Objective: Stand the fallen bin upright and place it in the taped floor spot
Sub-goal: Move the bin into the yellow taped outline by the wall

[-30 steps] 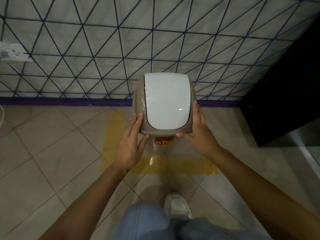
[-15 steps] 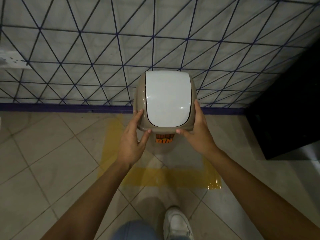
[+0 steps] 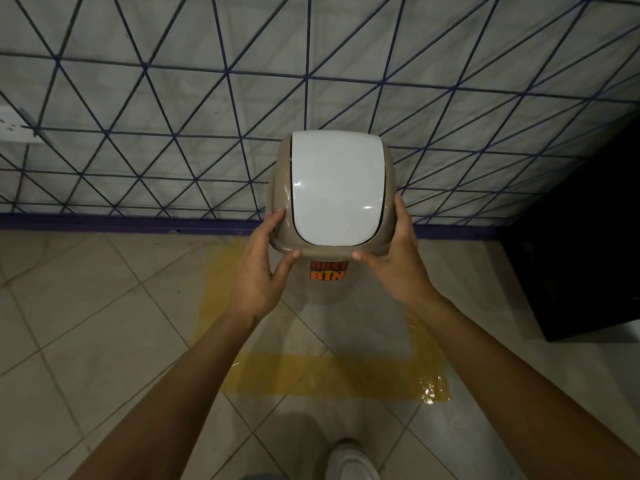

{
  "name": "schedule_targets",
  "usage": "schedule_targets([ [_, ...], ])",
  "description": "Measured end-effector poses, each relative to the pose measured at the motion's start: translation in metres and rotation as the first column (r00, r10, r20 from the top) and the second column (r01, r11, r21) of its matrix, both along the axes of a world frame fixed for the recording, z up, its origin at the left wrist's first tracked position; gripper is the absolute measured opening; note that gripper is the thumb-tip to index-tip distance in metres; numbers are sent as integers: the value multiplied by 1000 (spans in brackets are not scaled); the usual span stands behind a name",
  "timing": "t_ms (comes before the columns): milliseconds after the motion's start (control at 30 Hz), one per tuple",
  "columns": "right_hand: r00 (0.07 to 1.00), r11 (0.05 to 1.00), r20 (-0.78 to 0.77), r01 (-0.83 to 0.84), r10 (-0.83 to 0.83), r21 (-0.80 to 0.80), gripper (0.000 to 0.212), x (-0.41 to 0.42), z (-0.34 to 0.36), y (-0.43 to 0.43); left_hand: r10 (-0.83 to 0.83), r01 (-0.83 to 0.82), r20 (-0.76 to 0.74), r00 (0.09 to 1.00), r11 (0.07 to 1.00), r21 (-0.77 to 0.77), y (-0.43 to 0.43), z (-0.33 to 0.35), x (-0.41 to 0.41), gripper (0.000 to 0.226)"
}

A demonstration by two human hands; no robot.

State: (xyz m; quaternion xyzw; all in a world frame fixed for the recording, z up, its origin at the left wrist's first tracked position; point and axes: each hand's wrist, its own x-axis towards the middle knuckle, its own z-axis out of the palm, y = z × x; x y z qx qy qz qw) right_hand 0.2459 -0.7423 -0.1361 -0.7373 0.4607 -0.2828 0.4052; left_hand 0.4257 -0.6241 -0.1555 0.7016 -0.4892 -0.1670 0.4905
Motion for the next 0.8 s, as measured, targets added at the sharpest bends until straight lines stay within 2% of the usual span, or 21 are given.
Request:
schedule_targets([
  [233, 1000, 1000, 26, -6, 6, 21, 115, 1, -2, -3, -34, 31, -95, 995, 999, -30, -1, 1, 1, 65],
  [300, 999, 999, 49, 7, -9, 41, 117, -1, -2, -4, -48, 43, -156, 987, 998, -36, -1, 2, 2, 67],
  [400, 992, 986, 107, 45, -63, 158, 120, -3, -1, -5, -46, 44, -283, 958, 999, -12, -2, 4, 5, 76],
  [500, 990, 979, 130, 35, -62, 203, 113, -4, -1, -4, -48, 68, -414, 909, 997, 33, -4, 5, 9, 83],
  [633, 991, 983, 117, 41, -62, 178, 101, -3, 3, -6, -70, 108, -444, 893, 992, 61, -4, 6, 12, 84],
  [800, 992, 985, 107, 43, -62, 170, 101, -5, 5, -5, -70, 111, -433, 899, 991, 70, -5, 6, 10, 84],
])
